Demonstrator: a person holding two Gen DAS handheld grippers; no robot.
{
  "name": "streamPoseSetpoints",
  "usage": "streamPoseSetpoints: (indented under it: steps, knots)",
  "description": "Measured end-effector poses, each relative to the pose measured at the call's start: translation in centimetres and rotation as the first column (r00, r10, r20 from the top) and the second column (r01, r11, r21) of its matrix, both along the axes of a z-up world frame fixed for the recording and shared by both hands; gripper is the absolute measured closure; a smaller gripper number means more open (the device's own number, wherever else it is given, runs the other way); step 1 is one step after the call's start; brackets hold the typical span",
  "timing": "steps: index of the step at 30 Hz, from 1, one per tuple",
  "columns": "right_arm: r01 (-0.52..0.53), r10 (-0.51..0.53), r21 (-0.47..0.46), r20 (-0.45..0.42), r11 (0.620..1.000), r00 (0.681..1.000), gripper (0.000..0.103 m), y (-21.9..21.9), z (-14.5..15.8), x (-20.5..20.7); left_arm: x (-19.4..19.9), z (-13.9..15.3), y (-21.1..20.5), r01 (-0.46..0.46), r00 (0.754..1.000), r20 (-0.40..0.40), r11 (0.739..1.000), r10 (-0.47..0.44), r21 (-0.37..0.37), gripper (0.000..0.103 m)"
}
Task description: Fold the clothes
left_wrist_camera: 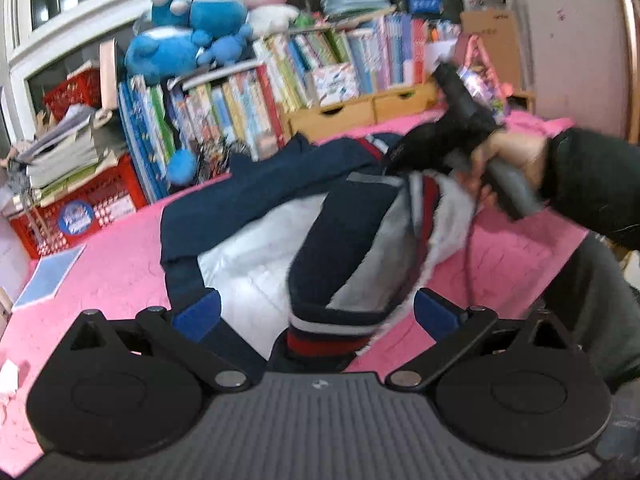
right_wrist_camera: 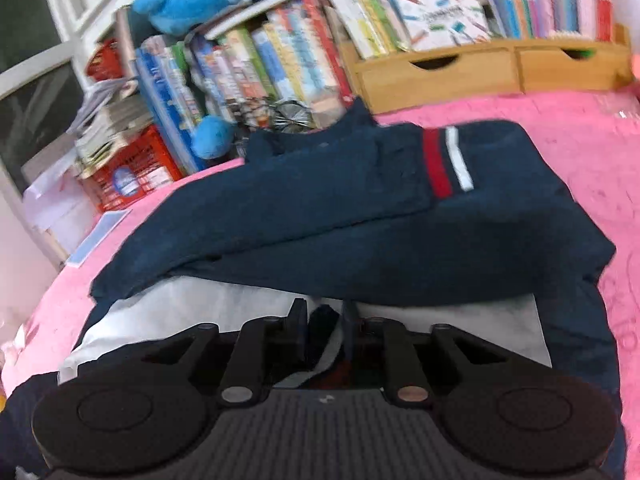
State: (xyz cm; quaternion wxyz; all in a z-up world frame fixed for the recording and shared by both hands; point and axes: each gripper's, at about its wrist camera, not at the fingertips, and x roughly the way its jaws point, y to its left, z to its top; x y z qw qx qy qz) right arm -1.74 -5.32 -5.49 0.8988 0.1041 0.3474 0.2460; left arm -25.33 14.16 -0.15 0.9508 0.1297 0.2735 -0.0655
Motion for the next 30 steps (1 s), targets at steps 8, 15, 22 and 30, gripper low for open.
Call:
streamPoseSetpoints:
  steps: [8,15,22,30]
  knots:
    - [-0.014,0.034,-0.065,0.322,0.998,0.946,0.028,-7.3,4.5,-6.1,5.5,-2.7,2.0,-0.109,0.991,-0.077,0.994,0.109,0.0,0.0]
    - [-0.106,0.284,-0.417,0.392,0.903,0.875,0.026,-5.7,3.3,-10.8,9.0,-0.5,4.4,-0.219,0.975,-0.028,0.976,0.219,0.002,0.0]
    - [-0.071,0.22,-0.405,0.335,0.911,0.916,0.02,-5.2,1.1,-9.7,9.2,2.3,9.3,-0.461,0.88,0.092,0.885,0.466,-0.07,0.0]
    - [-0.071,0.19,-0.41,0.256,0.909,0.948,0.018,-6.5,-1.0,-9.3,5.1,0.6,11.9,-0.147,0.988,-0.093,0.913,0.12,-0.38,0.0]
